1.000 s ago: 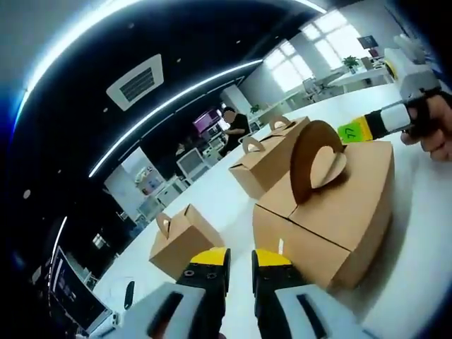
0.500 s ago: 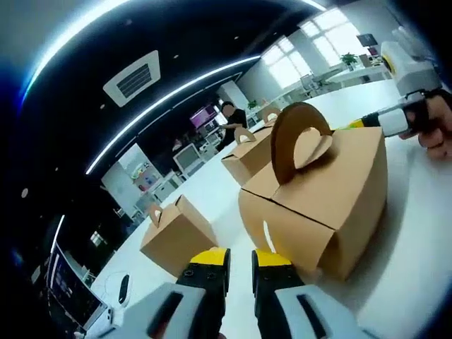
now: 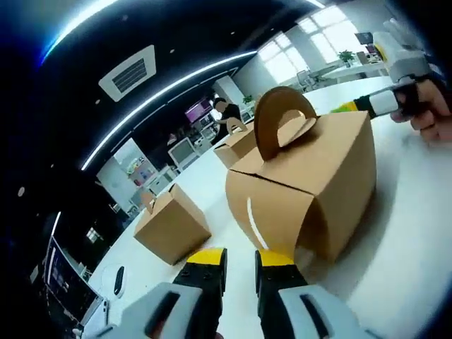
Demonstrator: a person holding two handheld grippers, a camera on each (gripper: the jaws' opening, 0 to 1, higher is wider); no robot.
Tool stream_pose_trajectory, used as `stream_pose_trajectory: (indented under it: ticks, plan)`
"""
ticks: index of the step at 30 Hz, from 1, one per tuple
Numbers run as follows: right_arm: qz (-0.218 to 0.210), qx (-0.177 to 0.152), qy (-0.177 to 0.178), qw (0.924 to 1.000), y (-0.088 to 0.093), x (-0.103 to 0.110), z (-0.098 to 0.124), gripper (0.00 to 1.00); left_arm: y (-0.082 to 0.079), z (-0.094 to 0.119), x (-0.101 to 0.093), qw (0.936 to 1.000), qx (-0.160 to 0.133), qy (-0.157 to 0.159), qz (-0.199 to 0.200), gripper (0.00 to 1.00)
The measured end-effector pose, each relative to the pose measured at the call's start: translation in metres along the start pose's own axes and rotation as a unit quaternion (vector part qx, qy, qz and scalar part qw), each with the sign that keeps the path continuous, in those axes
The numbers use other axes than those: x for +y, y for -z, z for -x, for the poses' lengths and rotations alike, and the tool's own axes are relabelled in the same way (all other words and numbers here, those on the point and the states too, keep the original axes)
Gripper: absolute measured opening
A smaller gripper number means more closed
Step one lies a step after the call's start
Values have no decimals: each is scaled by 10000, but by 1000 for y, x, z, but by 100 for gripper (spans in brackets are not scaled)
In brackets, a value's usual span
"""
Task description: Pick up one paper box from the group, open the paper box, and remove the item inside
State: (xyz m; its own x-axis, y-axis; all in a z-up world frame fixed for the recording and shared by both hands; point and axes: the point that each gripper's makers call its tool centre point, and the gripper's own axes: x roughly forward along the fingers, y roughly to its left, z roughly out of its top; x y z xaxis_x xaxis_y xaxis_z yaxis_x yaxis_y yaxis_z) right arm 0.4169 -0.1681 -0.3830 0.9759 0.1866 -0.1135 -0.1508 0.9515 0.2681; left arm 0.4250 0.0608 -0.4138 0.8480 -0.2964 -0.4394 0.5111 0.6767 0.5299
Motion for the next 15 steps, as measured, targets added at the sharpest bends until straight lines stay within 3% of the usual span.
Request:
stream_pose_trajectory:
  ticks: [7,10,15]
  plan:
    - [-168,-243,-339,9990,-30,7,18,37,9,24,14,9979,-34,270,594,28]
    - [-66,-287,-537,9981,-42,10,30,37,8,43,24,9958,-185,383,811,30]
    - [150,-3,-1005,9948,-41,13,44,37,7,67,17,9911,-346,835,981,36]
